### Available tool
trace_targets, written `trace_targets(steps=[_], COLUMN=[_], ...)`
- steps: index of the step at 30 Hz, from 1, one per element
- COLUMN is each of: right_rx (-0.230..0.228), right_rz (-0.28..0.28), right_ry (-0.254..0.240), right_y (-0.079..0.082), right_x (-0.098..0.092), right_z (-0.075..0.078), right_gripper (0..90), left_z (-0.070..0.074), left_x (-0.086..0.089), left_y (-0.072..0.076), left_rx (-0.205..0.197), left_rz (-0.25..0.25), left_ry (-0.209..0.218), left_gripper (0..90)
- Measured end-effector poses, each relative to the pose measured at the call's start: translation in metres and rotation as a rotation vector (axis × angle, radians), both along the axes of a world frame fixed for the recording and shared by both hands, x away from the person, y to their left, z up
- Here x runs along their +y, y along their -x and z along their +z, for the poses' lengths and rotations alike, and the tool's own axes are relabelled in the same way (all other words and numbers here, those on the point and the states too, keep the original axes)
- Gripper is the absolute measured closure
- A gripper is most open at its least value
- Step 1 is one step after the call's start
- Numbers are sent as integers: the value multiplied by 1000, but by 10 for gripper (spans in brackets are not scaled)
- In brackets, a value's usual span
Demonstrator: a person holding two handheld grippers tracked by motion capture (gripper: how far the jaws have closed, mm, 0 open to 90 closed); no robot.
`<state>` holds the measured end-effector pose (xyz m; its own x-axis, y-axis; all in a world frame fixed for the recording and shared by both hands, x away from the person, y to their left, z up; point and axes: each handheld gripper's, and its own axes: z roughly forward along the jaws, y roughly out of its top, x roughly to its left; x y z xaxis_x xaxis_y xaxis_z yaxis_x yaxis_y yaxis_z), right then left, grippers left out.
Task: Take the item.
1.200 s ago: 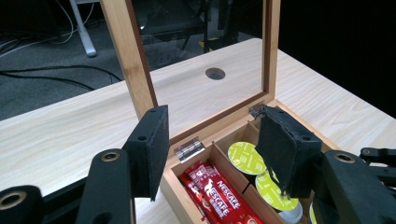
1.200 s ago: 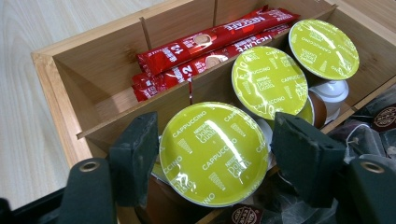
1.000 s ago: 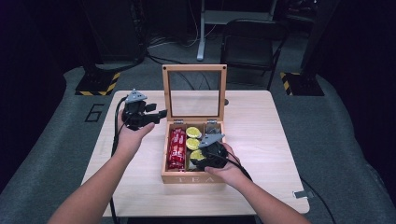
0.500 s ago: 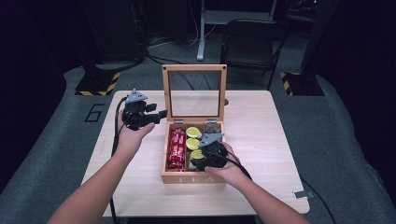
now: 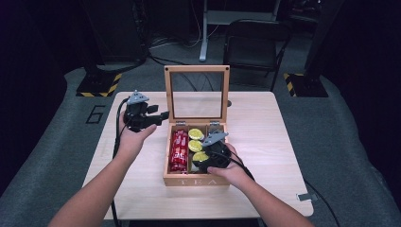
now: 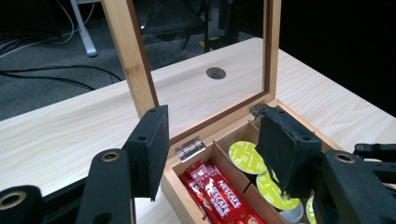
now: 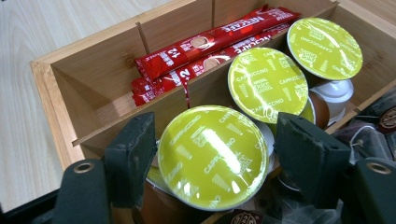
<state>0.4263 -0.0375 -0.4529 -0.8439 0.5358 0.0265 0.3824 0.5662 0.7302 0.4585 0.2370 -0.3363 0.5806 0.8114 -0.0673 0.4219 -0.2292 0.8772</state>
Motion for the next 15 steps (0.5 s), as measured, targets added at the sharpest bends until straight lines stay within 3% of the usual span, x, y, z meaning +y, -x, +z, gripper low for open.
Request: trace_targets(steps=[10, 15], right_rx=[11, 4], right_rz=[6, 3], right_ry=[13, 26], right_y=[-2, 0], right_x=[5, 5], right_z=[-2, -1], right_gripper=[300, 358], left_z=[0, 0], left_x=[0, 1], left_y=[0, 0], left_rx=[0, 3], left_rz=[0, 1], left_ry=[1, 2], left_gripper=[435, 435])
